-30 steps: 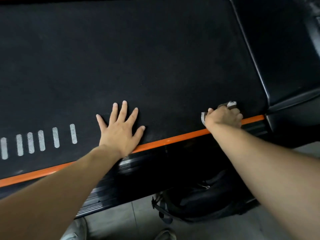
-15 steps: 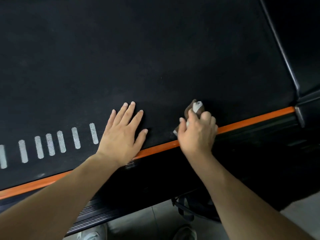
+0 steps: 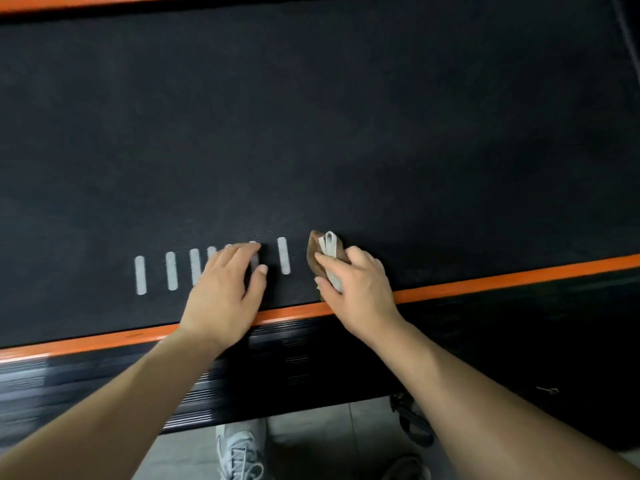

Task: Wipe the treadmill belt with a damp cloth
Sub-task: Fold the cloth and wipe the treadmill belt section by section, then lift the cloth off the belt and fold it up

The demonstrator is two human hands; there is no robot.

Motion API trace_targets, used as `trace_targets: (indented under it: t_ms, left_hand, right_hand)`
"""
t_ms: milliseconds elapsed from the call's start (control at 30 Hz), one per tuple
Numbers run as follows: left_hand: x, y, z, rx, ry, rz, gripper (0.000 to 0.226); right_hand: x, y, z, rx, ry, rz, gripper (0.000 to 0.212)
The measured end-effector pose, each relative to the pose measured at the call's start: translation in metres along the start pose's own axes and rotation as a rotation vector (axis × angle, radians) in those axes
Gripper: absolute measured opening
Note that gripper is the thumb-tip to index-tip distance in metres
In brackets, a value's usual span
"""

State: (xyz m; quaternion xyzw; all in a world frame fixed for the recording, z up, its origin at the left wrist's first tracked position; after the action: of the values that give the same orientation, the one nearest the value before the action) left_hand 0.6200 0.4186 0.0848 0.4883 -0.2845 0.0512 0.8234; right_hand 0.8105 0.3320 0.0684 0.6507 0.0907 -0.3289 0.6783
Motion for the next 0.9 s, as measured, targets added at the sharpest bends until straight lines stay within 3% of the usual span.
trace_targets:
  t_ms: [67, 267, 533, 733, 900]
  left_hand:
    - [-0.008, 0.011, 0.011, -0.01, 0.057, 0.047, 0.037]
    - [-0.027, 0.043, 0.048, -0.042, 0.208, 0.286, 0.024]
    - [-0.019, 0.086, 0.09, -0.069, 0.268, 0.854, 0.02]
    - [-0.005, 0.112, 0.131, -0.168, 0.335, 1.221, 0.024]
    - [0.001, 0.126, 0.193, -0.161, 0.422, 1.18, 0.023]
  right_hand:
    - [-0.014, 0.001, -0.001, -0.078, -0.103, -0.167, 0.041]
    - [-0.079, 0.031, 0.016, -0.006, -0.215, -0.487, 0.041]
    - [-0.153, 0.049, 0.056, -0.124, -0.244, -0.628, 0.082]
    - [-0.189, 0.047, 0.085, -0.171, -0.218, -0.571, 0.065]
    - [-0.216, 0.06, 0.126, -0.241, -0.098, -0.498, 0.054]
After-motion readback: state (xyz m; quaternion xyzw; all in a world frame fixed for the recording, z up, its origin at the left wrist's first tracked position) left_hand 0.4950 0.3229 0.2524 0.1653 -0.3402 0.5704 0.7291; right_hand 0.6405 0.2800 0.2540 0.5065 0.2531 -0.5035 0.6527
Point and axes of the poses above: each hand's wrist, its own z-axis away from the middle knuckle, its own y-axis out of the back of the hand, x = y × z, the point moved 3 cm from there along -z, towards the middle knuckle, and after that the axes turned 1 degree about x, right-handed, at the moved point
